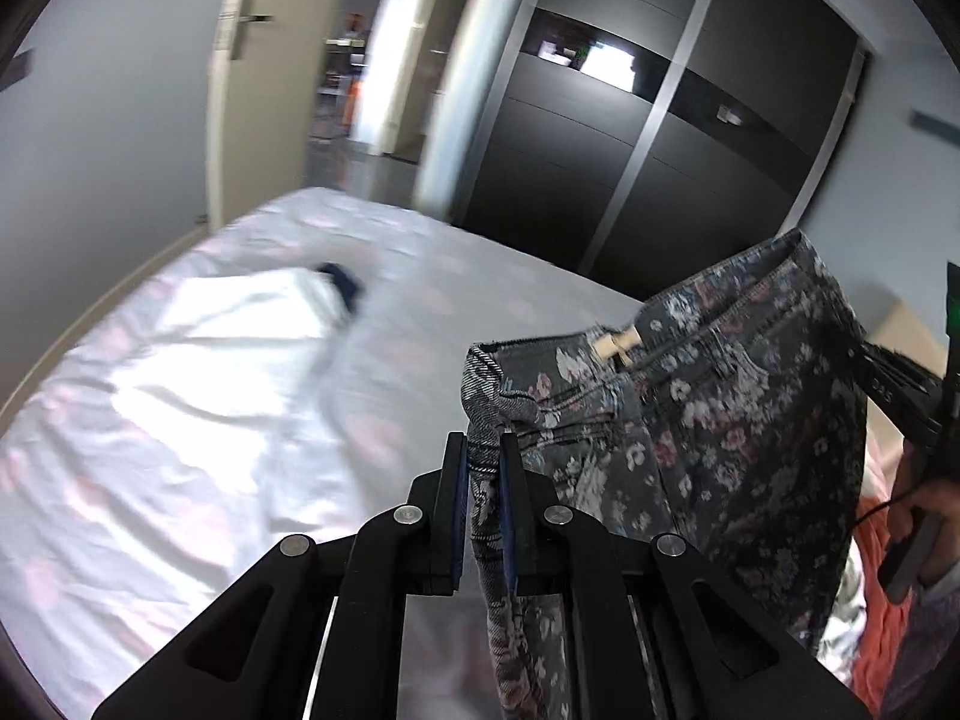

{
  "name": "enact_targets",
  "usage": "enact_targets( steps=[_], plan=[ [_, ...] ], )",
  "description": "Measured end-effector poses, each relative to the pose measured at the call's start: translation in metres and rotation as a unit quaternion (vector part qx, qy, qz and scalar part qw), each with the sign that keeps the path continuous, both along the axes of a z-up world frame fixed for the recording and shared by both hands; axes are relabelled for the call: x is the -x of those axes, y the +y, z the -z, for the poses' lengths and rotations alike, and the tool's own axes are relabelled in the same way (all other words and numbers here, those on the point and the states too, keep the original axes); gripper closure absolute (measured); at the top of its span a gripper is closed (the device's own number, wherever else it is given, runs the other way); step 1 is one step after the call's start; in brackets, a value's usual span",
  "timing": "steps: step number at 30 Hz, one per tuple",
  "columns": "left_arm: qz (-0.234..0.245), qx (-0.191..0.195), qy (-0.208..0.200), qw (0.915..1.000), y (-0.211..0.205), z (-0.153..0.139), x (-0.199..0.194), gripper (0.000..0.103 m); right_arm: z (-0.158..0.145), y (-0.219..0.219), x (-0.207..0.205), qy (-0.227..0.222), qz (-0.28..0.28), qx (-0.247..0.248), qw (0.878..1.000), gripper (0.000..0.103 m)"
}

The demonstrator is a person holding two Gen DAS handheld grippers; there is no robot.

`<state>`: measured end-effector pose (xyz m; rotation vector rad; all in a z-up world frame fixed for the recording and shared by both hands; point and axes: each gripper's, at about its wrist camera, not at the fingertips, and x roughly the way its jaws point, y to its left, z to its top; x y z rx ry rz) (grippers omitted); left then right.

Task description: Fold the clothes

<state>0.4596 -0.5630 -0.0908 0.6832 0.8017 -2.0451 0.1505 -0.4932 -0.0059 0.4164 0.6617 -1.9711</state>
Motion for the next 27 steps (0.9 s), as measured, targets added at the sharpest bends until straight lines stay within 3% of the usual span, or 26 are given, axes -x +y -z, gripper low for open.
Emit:
enact_targets(
  steps=[4,8,13,17,20,22,23,27],
  plan=[
    [-0.065,-0.001,-0.011,0.9978,-0.028,0.003,-0.055,0.093,0.015,-0.069,-0.066,-0.002,-0.076,-0.016,0.997,0.098],
    [-0.096,-0.046,-0.046,0.9933,-0.047,0.050,-0.080,0.093,0.053,-0.133,-0.113,-0.043,-0.128,-0.051,0.989,0.098],
    [-0.129,-0.107,-0.093,0.9814,-0.068,0.113,-0.108,0.093,0.113,-0.179,-0.134,-0.103,-0.154,-0.109,0.977,0.097],
    [-0.124,-0.141,-0.120,0.9748,-0.084,0.142,-0.110,0.091,0.144,-0.194,-0.135,-0.145,-0.159,-0.146,0.965,0.093],
    [-0.130,-0.133,-0.140,0.9726,-0.092,0.142,-0.114,0.084,0.158,-0.195,-0.130,-0.172,-0.148,-0.161,0.961,0.078],
    [-0.134,-0.123,-0.145,0.9726,-0.095,0.135,-0.118,0.069,0.160,-0.192,-0.118,-0.189,-0.138,-0.152,0.960,0.063],
    [-0.136,-0.121,-0.143,0.9729,-0.095,0.131,-0.121,0.069,0.159,-0.191,-0.111,-0.202,-0.127,-0.148,0.960,0.058],
    [-0.137,-0.113,-0.148,0.9729,-0.091,0.116,-0.119,0.069,0.154,-0.182,-0.088,-0.230,-0.102,-0.144,0.957,0.056]
  ],
)
